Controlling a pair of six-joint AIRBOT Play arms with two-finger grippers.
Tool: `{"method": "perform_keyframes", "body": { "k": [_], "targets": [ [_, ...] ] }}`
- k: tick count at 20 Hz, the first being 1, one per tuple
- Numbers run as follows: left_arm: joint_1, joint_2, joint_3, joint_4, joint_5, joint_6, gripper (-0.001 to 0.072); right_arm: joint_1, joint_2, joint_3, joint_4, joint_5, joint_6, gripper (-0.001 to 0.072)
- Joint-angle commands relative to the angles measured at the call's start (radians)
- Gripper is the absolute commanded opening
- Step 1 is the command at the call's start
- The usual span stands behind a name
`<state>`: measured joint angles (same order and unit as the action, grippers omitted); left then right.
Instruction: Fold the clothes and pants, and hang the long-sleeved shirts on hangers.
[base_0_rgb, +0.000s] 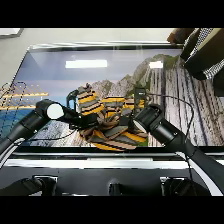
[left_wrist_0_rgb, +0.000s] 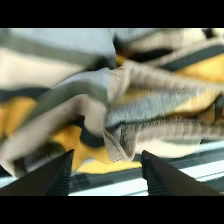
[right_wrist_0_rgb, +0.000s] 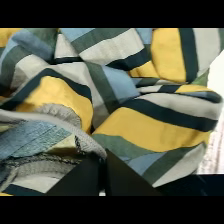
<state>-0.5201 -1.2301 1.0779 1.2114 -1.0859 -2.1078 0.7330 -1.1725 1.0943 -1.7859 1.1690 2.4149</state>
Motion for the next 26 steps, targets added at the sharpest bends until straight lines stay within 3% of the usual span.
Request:
{"method": "perform_keyframes", "body": {
  "k": [1, 4, 8, 9, 11, 12, 14, 16, 20, 24, 26],
  "targets": [
    [0.122, 0.043, -0.011, -0.045, -0.019, 0.107, 0.0512, 0.003, 0.001, -0.011, 0.030, -0.024, 0.020, 0.0022],
    [0.394, 0.163, -0.016, 0.035, -0.132, 0.233, 0.0541, 0.003, 0.001, -0.011, 0.040, -0.024, 0.020, 0.0022],
    [0.844, 0.251, -0.019, 0.109, -0.198, 0.593, 0.0539, 0.003, 0.001, -0.011, 0.056, -0.023, 0.005, 0.0022],
    [0.936, 0.250, -0.019, 0.109, -0.225, 0.629, 0.0539, 0.003, 0.001, -0.011, 0.058, -0.020, 0.005, 0.0022],
    [1.077, 0.244, -0.020, 0.111, -0.226, 0.649, 0.0541, 0.003, 0.001, -0.011, 0.057, -0.020, -0.008, 0.0022],
    [1.135, 0.241, -0.024, 0.116, -0.216, 0.616, 0.0543, 0.003, 0.001, -0.011, 0.057, -0.019, -0.019, 0.0022],
    [1.266, 0.229, -0.045, 0.096, -0.117, 0.498, 0.0623, 0.003, 0.001, -0.011, 0.057, -0.020, -0.021, 0.0022],
    [1.400, 0.169, -0.024, 0.015, -0.070, 0.562, 0.0623, 0.003, 0.001, -0.011, 0.057, -0.020, -0.021, 0.0022],
    [1.546, -0.026, 0.098, -0.041, -0.083, 0.724, 0.0622, 0.003, 0.001, -0.009, 0.057, -0.019, -0.021, 0.0022],
    [1.549, -0.156, 0.144, -0.037, -0.069, 0.981, 0.0622, 0.003, 0.001, -0.009, 0.055, -0.019, -0.021, 0.0022],
    [1.545, -0.200, 0.144, -0.037, -0.064, 1.062, 0.0621, 0.003, 0.001, -0.009, 0.053, -0.020, -0.021, 0.0023]
  ]
}}
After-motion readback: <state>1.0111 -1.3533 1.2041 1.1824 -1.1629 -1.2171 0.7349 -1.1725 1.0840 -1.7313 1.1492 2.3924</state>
